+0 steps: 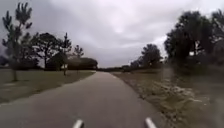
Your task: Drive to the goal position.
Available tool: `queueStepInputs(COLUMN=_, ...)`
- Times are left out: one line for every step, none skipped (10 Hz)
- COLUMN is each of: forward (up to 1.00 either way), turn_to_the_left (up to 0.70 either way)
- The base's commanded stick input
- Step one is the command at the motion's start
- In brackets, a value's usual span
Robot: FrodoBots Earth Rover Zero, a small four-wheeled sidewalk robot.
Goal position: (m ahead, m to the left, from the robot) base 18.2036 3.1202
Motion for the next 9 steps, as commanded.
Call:
queueStepInputs(forward=0.84, turn_to_the_left=0.32)
queueStepInputs(forward=0.84, turn_to_the_left=0.03)
queueStepInputs(forward=0.84, turn_to_the_left=0.03)
queueStepInputs(forward=0.84, turn_to_the_left=0.03)
queueStepInputs(forward=0.84, turn_to_the_left=0.03)
queueStepInputs(forward=0.84, turn_to_the_left=0.03)
queueStepInputs(forward=0.84, turn_to_the_left=0.03)
queueStepInputs(forward=0.84, turn_to_the_left=0.03)
queueStepInputs(forward=0.84, turn_to_the_left=0.03)
